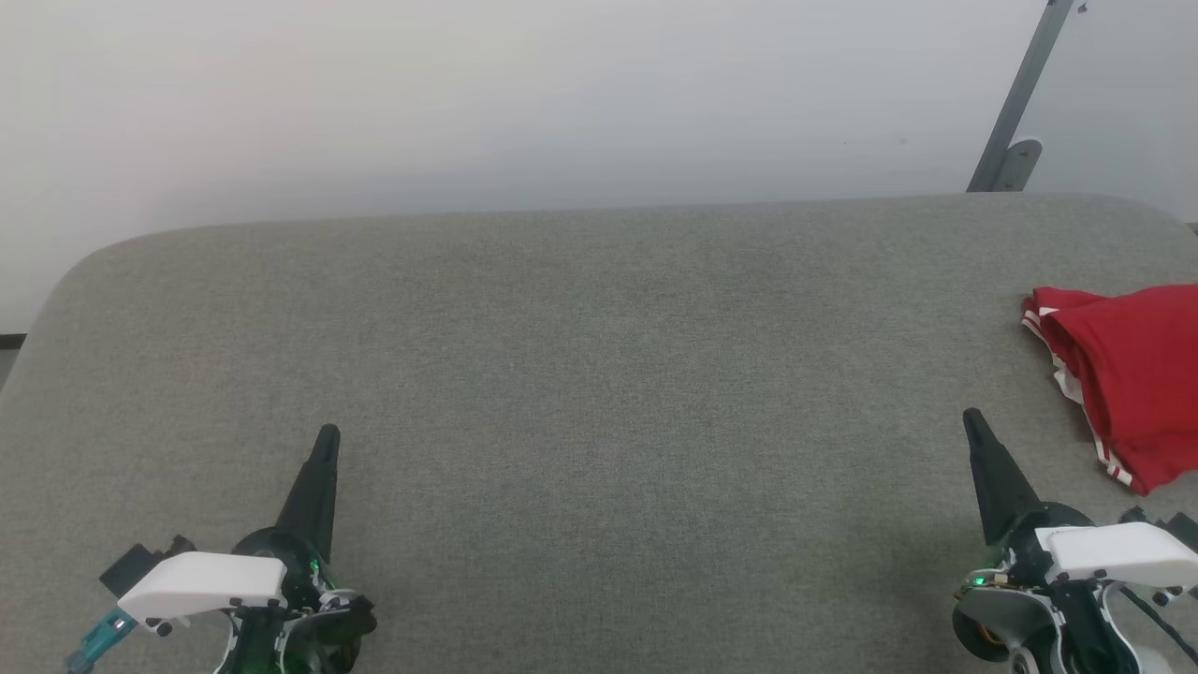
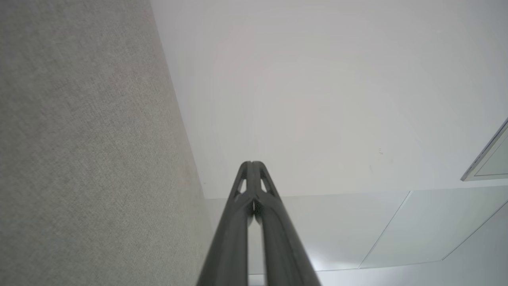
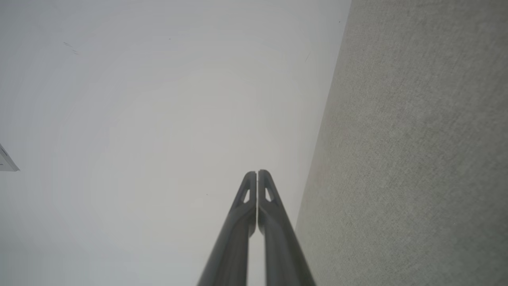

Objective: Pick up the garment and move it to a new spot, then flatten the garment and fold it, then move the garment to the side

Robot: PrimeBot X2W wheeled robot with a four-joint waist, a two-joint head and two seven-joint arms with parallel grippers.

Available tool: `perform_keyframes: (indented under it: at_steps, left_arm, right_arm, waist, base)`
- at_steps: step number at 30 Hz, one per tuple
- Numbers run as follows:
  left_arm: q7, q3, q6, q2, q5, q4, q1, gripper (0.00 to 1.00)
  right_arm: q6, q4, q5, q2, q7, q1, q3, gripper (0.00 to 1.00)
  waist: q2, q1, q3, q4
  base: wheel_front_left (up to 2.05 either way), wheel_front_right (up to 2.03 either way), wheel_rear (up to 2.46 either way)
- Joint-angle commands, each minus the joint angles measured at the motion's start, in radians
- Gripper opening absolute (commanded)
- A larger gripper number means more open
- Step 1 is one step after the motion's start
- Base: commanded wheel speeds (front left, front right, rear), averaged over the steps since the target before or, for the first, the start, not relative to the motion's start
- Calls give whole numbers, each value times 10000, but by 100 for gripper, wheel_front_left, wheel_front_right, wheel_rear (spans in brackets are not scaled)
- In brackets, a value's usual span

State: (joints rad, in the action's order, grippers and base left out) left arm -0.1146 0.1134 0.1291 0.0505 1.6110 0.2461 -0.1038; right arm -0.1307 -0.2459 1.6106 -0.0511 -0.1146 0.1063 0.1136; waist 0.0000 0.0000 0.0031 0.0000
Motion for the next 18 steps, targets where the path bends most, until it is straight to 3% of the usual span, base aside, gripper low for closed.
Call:
perform_keyframes:
  at_steps: [1, 18]
  left_arm:
    - [-27, 4, 29, -23, 35, 0, -113, 0]
    - [-26, 1, 29, -24, 36, 0, -113, 0]
  right_arm:
    - [0, 24, 43, 36, -20, 50, 11, 0]
    - [0, 24, 44, 36, -20, 50, 10, 0]
  waist:
    - [0, 0, 0, 0]
    - [0, 0, 0, 0]
  base:
    - [0, 0, 0]
    - [0, 0, 0]
